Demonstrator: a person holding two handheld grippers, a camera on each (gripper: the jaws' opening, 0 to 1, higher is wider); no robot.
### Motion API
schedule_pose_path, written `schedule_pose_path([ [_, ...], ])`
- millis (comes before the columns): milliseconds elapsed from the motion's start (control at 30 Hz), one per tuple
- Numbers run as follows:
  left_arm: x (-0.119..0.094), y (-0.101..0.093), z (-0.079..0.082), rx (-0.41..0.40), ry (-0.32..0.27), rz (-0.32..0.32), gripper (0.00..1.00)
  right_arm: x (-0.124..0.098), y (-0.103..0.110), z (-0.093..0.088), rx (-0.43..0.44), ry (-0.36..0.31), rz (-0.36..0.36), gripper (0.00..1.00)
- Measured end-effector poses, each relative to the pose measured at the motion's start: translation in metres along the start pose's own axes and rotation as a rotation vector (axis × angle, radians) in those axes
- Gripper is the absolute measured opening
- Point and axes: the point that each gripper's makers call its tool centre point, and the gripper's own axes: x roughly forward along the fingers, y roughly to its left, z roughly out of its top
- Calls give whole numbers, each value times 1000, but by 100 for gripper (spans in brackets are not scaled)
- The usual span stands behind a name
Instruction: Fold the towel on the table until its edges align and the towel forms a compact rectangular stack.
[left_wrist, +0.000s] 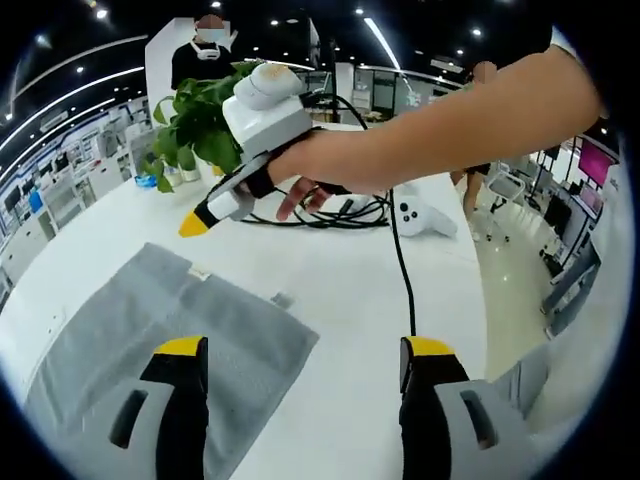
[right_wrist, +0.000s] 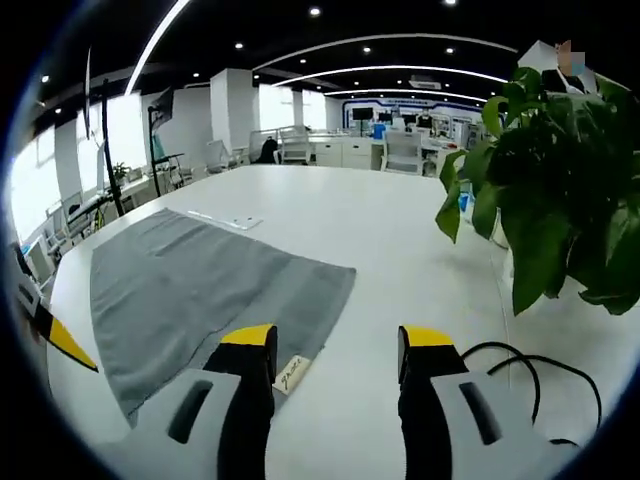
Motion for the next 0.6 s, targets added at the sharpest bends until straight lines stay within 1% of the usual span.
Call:
schedule_pose_path([
  [67, 8, 1, -4, 2, 13, -7, 74, 5, 0, 2, 29, -7, 5, 46],
  [267, 26, 5, -14, 32, 35, -13, 62, 21, -3, 3, 52, -6, 9, 41],
  [333, 32, 3, -18, 35, 46, -37, 60, 25, -2, 3, 54, -8, 10, 38],
  [467, 41, 0, -23, 50, 64, -55, 54, 45, -3, -1, 61, -1, 22, 33],
  [600, 47, 2, -24, 37, 63, -62, 47, 63, -2, -2, 43, 9, 33, 28],
])
